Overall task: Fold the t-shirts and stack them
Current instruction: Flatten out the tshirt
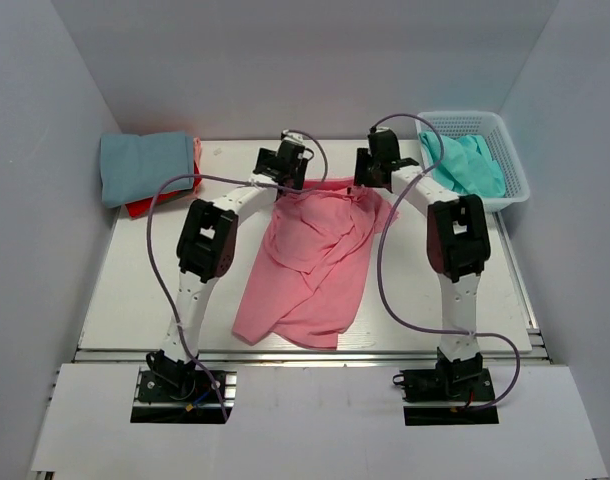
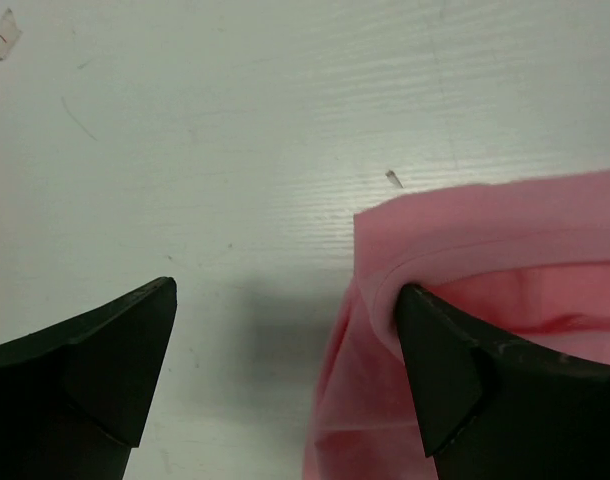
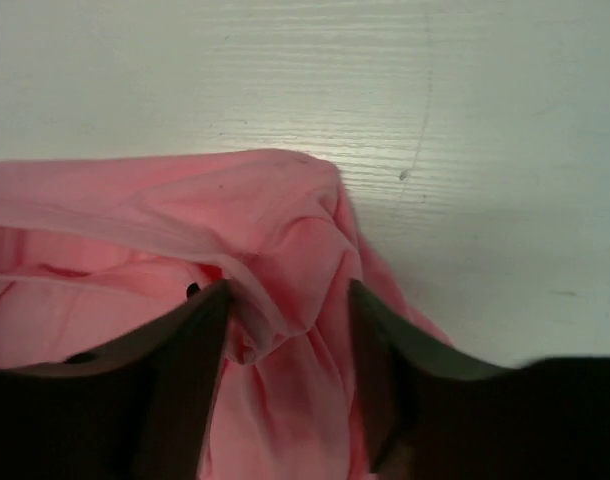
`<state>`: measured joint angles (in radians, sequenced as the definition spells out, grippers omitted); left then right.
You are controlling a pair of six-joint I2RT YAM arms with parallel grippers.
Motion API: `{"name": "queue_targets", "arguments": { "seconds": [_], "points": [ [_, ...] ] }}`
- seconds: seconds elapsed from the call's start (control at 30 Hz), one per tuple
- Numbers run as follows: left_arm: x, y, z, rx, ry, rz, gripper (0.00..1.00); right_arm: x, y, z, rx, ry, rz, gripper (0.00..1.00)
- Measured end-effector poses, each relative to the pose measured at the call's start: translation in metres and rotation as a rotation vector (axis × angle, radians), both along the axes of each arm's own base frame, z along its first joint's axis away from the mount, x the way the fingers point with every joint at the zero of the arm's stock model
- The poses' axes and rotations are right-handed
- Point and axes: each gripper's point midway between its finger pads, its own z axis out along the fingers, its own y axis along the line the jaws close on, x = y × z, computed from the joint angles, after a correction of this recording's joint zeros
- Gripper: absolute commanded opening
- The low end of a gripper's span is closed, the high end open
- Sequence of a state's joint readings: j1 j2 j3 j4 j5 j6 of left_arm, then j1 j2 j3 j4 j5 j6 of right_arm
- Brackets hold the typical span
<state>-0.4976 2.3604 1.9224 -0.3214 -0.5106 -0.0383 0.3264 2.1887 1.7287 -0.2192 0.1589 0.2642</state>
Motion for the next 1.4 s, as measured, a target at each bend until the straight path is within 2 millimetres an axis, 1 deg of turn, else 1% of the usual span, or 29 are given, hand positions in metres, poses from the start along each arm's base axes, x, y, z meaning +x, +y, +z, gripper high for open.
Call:
{"name": "queue_targets", "arguments": {
  "seconds": [0.03, 0.07, 0.1, 0.17, 0.23, 0.33, 0.4, 0.47, 0.53, 0.57, 0.63, 0.73, 0.8, 0.83, 0.9, 0.97, 1.03, 1.07, 1.1, 1.17, 1.23, 1.3, 1.37, 1.4],
  "points": [
    [0.001, 0.005, 0.002, -0.015, 0.006, 0.009, 1.00, -0.001, -0.003, 0.004, -0.011, 0.000, -0.005, 0.79],
    [0.002, 0.007, 0.008, -0.033, 0.002, 0.014, 1.00, 0.000, -0.005, 0.012, -0.009, -0.012, -0.014, 0.86],
    [0.003, 0.009, 0.016, -0.052, -0.007, 0.018, 1.00, 0.000, -0.007, 0.022, -0.013, -0.030, -0.015, 0.90],
    [-0.003, 0.012, 0.036, -0.093, -0.027, 0.023, 1.00, 0.000, -0.008, 0.046, -0.010, -0.073, -0.014, 0.90],
    [-0.017, 0.015, 0.058, -0.128, -0.039, 0.027, 1.00, -0.004, -0.008, 0.074, 0.007, -0.118, -0.006, 0.90],
    [-0.054, 0.025, 0.091, -0.198, -0.042, 0.042, 1.00, -0.017, -0.003, 0.111, 0.047, -0.172, 0.031, 0.90],
    [-0.085, 0.033, 0.107, -0.245, -0.039, 0.037, 1.00, -0.026, 0.004, 0.124, 0.075, -0.187, 0.071, 0.90],
    [-0.114, 0.039, 0.117, -0.288, -0.034, 0.024, 1.00, -0.034, 0.015, 0.128, 0.106, -0.184, 0.132, 0.90],
    [-0.133, 0.042, 0.119, -0.321, -0.020, 0.008, 1.00, -0.042, 0.029, 0.122, 0.131, -0.165, 0.194, 0.90],
    [-0.142, 0.042, 0.117, -0.334, -0.004, -0.001, 1.00, -0.048, 0.037, 0.115, 0.144, -0.148, 0.230, 0.90],
    [-0.157, 0.038, 0.106, -0.368, 0.039, -0.024, 1.00, -0.060, 0.053, 0.098, 0.167, -0.103, 0.302, 0.90],
    [-0.186, 0.031, 0.076, -0.413, 0.142, -0.068, 1.00, -0.071, 0.080, 0.074, 0.210, -0.039, 0.392, 0.90],
    [-0.214, 0.021, 0.047, -0.459, 0.245, -0.122, 1.00, -0.076, 0.099, 0.053, 0.235, 0.018, 0.447, 0.90],
    [-0.232, 0.015, 0.030, -0.494, 0.308, -0.157, 1.00, -0.076, 0.109, 0.039, 0.244, 0.048, 0.471, 0.90],
    [-0.261, 0.008, 0.003, -0.549, 0.414, -0.196, 1.00, -0.077, 0.122, 0.017, 0.252, 0.092, 0.493, 0.90],
    [-0.291, 0.003, -0.020, -0.598, 0.519, -0.225, 1.00, -0.084, 0.127, -0.006, 0.257, 0.150, 0.489, 0.90],
    [-0.312, -0.001, -0.033, -0.639, 0.603, -0.238, 1.00, -0.090, 0.127, -0.024, 0.268, 0.209, 0.462, 0.90],
    [-0.316, -0.004, -0.034, -0.657, 0.621, -0.249, 1.00, -0.091, 0.124, -0.030, 0.267, 0.228, 0.441, 0.89],
    [-0.315, -0.009, -0.032, -0.680, 0.622, -0.265, 1.00, -0.093, 0.120, -0.037, 0.267, 0.242, 0.415, 0.89],
    [-0.313, -0.016, -0.033, -0.704, 0.632, -0.279, 1.00, -0.094, 0.111, -0.037, 0.281, 0.239, 0.363, 0.89],
    [-0.307, -0.021, -0.032, -0.720, 0.638, -0.287, 1.00, -0.102, 0.095, -0.039, 0.285, 0.239, 0.294, 0.87],
    [-0.300, -0.024, -0.033, -0.727, 0.646, -0.282, 1.00, -0.119, 0.074, -0.039, 0.291, 0.257, 0.207, 0.86],
    [-0.289, -0.026, -0.032, -0.713, 0.643, -0.272, 1.00, -0.136, 0.050, -0.042, 0.295, 0.265, 0.118, 0.84],
    [-0.280, -0.028, -0.032, -0.699, 0.632, -0.269, 1.00, -0.151, 0.034, -0.042, 0.293, 0.275, 0.058, 0.84]
  ]
}}
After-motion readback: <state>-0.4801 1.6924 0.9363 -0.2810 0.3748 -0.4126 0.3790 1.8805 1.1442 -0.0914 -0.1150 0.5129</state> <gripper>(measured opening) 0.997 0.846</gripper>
